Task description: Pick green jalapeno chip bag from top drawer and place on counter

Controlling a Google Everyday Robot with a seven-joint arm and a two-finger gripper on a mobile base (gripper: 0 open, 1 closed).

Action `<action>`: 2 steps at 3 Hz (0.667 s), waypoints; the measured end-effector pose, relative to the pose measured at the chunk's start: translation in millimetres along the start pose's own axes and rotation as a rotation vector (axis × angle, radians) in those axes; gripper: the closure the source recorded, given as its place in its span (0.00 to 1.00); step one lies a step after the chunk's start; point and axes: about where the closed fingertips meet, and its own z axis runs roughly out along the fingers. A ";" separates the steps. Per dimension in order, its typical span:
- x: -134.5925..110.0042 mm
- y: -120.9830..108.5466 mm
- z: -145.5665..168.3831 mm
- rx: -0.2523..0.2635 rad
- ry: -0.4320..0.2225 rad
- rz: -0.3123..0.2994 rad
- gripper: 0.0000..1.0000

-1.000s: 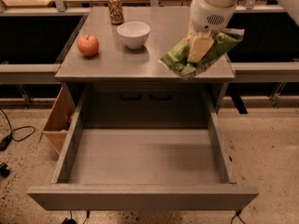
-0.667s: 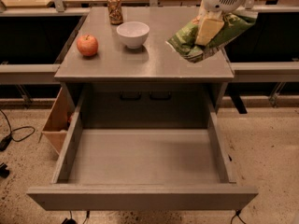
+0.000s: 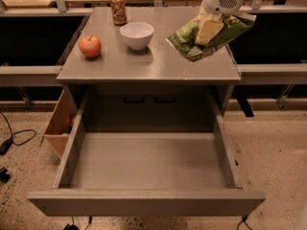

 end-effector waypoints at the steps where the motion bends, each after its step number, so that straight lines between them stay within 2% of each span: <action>1: -11.5 -37.4 36.7 0.041 -0.035 -0.061 1.00; 2: -22.9 -75.0 71.4 0.085 -0.029 -0.078 1.00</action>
Offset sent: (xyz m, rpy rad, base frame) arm 0.1622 0.0375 -0.0364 -0.0248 -0.1602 0.0521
